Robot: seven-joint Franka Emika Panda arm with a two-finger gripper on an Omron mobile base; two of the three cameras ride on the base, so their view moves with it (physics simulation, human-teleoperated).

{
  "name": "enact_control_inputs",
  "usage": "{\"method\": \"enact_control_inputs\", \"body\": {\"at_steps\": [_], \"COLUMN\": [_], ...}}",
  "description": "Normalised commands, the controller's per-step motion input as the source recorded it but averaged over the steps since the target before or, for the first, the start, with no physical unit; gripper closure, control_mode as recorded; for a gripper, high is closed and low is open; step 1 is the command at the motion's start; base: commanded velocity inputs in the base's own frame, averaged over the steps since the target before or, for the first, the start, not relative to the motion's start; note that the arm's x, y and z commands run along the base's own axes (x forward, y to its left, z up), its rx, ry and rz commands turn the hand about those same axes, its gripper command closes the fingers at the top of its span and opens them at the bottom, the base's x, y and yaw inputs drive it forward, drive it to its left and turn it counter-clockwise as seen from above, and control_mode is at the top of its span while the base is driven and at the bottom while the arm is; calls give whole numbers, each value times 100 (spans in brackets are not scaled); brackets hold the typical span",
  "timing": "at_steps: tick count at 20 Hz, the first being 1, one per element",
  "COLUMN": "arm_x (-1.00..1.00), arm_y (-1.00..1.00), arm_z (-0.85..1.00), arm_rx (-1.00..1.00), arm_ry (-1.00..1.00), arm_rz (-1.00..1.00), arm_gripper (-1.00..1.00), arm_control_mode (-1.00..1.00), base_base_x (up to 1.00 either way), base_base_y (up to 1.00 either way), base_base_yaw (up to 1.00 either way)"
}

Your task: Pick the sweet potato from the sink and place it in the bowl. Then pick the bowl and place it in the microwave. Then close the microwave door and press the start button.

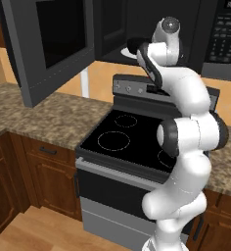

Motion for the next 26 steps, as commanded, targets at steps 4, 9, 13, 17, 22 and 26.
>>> {"method": "enact_control_inputs", "body": {"at_steps": [4, 9, 13, 17, 22, 26], "arm_x": [-100, -100, -100, -100, -100, -100], "arm_y": [27, 41, 49, 70, 72, 65], "arm_z": [18, 6, 4, 0, 4, 0], "arm_rx": [0, -1, 0, 0, -7, -21], "arm_ry": [0, -5, -3, -8, -8, -11], "arm_rz": [0, 0, 0, 0, -1, -6], "arm_gripper": [-100, -100, -100, -100, -100, -100], "arm_control_mode": [-100, -100, -100, -100, -100, -100], "base_base_x": [0, 0, 0, 0, 0, 0], "base_base_y": [0, 0, 0, 0, 0, 0], "base_base_yaw": [0, 0, 0, 0, 0, 0]}}
